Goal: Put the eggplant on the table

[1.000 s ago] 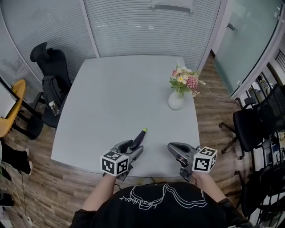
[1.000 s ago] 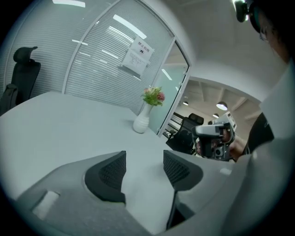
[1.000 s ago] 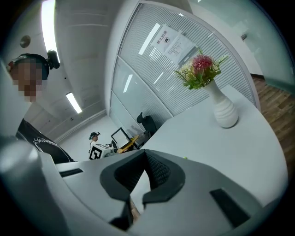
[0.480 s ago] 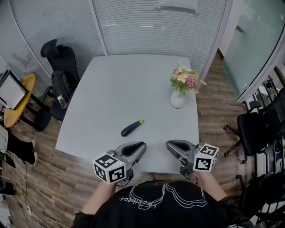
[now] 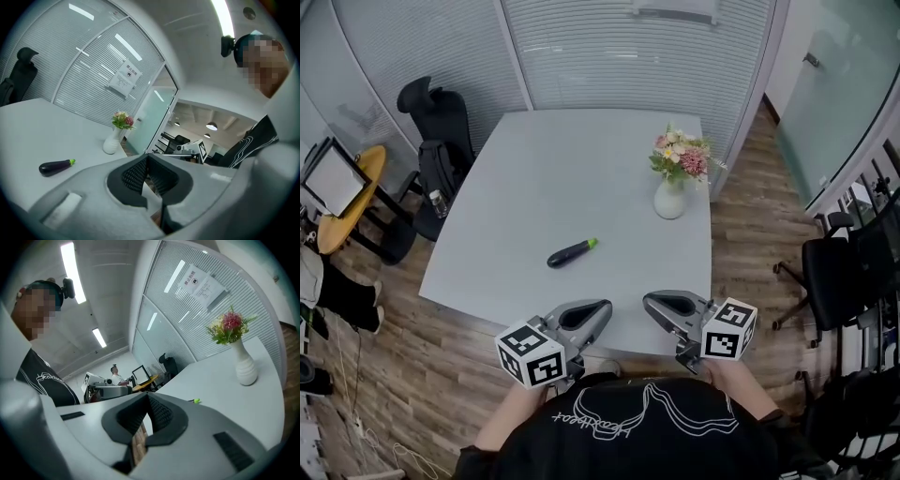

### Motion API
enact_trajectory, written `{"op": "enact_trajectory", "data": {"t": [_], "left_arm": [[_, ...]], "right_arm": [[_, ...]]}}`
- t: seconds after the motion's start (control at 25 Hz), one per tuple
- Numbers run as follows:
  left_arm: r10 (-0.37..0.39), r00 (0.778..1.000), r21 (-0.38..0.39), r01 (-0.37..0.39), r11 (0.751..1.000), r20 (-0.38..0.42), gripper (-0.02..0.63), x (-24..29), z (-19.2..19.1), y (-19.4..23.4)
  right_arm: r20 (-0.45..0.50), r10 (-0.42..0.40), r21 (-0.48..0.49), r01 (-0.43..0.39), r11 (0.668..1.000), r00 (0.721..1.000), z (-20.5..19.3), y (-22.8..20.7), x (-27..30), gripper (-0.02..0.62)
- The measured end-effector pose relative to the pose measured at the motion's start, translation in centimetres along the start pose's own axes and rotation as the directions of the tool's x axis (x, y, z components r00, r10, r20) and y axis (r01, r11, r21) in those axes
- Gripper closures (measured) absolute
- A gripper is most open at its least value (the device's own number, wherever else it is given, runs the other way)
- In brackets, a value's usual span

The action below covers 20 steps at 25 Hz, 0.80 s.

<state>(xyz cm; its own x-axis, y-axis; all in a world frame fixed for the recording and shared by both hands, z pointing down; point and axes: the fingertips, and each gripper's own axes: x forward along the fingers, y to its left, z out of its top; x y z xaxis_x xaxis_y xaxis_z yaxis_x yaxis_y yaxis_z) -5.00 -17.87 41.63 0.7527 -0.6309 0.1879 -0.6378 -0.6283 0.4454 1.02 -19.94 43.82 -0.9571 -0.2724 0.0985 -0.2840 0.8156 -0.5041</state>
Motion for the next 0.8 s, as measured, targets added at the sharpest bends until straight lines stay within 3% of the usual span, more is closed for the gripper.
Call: {"op": "enact_trajectory", "data": {"t": [0.44,0.8], "left_arm": [[0.022,1.0,0.049,-0.022,0.999,0.012,0.592,1.6,-0.8,-2.4],[0.03,1.0,0.069,-0.031,0.997,0.006,0.592,2.1,-1.0,-2.7]], "right_arm": [[0.055,0.008,-0.048,-0.005,0.999,0.998,0.5,0.3,-3.3,0.588],[0.038,0.001,-0.048,0.0,0.999,0.999,0.3,0.3,-3.6,0.588]]}}
